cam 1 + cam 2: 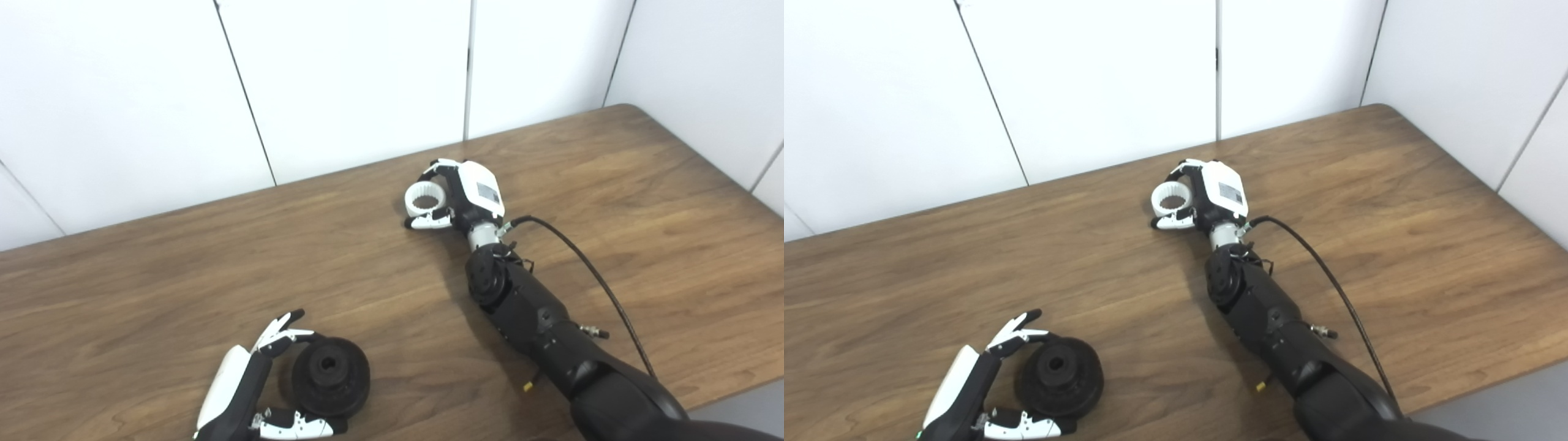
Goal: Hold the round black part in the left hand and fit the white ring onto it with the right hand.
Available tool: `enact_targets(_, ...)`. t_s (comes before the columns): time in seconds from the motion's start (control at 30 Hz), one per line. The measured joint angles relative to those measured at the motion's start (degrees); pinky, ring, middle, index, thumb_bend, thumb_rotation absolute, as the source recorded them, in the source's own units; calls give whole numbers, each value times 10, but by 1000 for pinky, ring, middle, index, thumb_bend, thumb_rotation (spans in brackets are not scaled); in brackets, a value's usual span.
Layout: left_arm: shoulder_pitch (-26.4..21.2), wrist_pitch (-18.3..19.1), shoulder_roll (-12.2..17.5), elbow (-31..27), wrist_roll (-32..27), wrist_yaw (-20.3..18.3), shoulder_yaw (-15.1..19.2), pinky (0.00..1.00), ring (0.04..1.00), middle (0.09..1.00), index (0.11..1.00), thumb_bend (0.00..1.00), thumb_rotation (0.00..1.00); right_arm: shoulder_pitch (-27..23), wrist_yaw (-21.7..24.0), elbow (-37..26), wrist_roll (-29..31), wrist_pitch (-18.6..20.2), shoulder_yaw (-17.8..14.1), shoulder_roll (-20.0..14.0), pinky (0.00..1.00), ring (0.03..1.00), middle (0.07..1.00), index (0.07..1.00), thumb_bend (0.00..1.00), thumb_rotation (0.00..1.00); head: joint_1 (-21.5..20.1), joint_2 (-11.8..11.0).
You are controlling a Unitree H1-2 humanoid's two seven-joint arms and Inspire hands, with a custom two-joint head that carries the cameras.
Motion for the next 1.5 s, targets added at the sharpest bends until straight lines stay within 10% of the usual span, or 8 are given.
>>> enact_targets(0.5, 1, 3, 0, -3, 1, -2, 0, 860, 976, 944, 593, 876, 184, 15, 0, -27, -2, -1, 0, -5, 968, 849, 800, 485, 518, 142, 2, 1)
enact_targets(1.13, -11, -4, -2, 13, 2, 3, 1, 864, 969, 940, 591, 884, 189, 78, 56, -223, -5, 14, -21, -28, 982, 870, 798, 484, 519, 144, 4, -3)
enact_targets(1.5, -12, 0, -15, 15, 19, 6, -6, 881, 983, 947, 600, 878, 203, 117, 107, -320, 0, 26, -52, -28, 971, 866, 797, 484, 519, 144, 92, -6)
